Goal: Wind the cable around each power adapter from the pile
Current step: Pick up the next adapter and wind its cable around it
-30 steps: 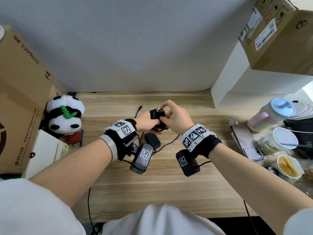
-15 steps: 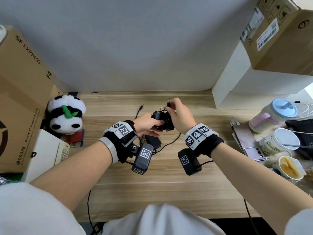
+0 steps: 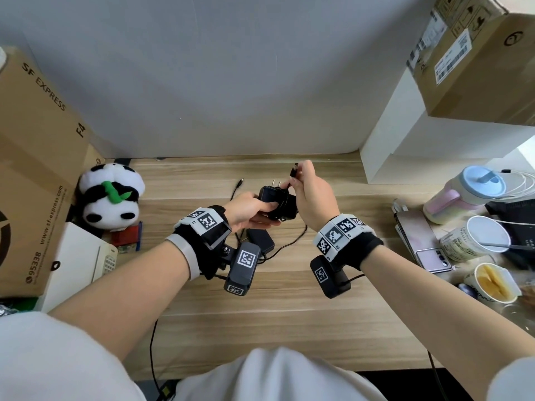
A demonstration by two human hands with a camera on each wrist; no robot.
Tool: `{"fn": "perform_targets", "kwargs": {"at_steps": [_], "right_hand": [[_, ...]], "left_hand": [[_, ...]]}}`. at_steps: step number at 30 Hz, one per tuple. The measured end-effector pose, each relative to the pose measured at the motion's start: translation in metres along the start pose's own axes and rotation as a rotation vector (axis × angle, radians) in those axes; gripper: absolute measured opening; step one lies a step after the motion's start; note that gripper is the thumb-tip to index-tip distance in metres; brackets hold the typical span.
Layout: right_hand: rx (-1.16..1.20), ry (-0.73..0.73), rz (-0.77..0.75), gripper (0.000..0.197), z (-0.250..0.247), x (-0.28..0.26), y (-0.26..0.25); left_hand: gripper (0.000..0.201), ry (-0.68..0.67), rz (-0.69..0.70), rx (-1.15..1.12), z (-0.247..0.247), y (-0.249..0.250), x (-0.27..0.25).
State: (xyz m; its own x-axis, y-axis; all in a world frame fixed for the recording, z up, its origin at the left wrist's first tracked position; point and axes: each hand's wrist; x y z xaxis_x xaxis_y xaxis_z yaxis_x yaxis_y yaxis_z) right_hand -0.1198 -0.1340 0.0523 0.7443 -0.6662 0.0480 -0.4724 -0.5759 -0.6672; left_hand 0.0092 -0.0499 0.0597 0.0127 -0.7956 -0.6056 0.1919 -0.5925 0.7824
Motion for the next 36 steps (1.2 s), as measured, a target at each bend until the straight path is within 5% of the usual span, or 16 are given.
{"fn": "perform_targets", "kwargs": {"at_steps": [8, 15, 19, 25, 31, 36], "right_hand": [[-0.120, -0.018, -0.018, 0.014, -0.005, 0.005, 0.003], [0.076, 0.040, 0.059, 0.008, -0.004, 0.009, -0.001], [0.050, 0.034, 0.025, 0.007, -0.005, 0.011, 0.001], [0.089, 0.064, 0.036, 0.007, -0.008, 0.011, -0.001], [0.315, 0.099, 0.145, 0.002, -0.005, 0.013, 0.003], [0.743, 0.000, 0.341, 0.005, -0.008, 0.014, 0.011]], "left_hand": [[0.004, 0.050, 0.023, 0.003, 0.003, 0.003, -0.001], [0.024, -0.013, -0.017, 0.157, 0.005, 0.009, -0.005], [0.006, -0.053, -0.053, 0.236, 0.005, 0.018, -0.011], [0.020, -0.114, -0.063, 0.281, 0.004, 0.017, -0.014], [0.028, -0.145, -0.031, 0.235, 0.004, 0.014, -0.015], [0.015, -0.132, 0.034, 0.153, 0.005, 0.001, -0.010]]}}
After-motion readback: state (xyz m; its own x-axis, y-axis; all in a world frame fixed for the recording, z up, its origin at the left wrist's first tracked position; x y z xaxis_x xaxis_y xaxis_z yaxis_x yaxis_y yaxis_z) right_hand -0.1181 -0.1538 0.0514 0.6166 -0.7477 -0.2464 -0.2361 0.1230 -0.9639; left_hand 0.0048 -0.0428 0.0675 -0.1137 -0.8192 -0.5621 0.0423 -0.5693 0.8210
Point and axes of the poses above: each hand's wrist, its own x-axis towards the middle knuckle, its own z-axis out of the palm, y = z × x, and after that the axes turned 10 degrees about -y, right-handed
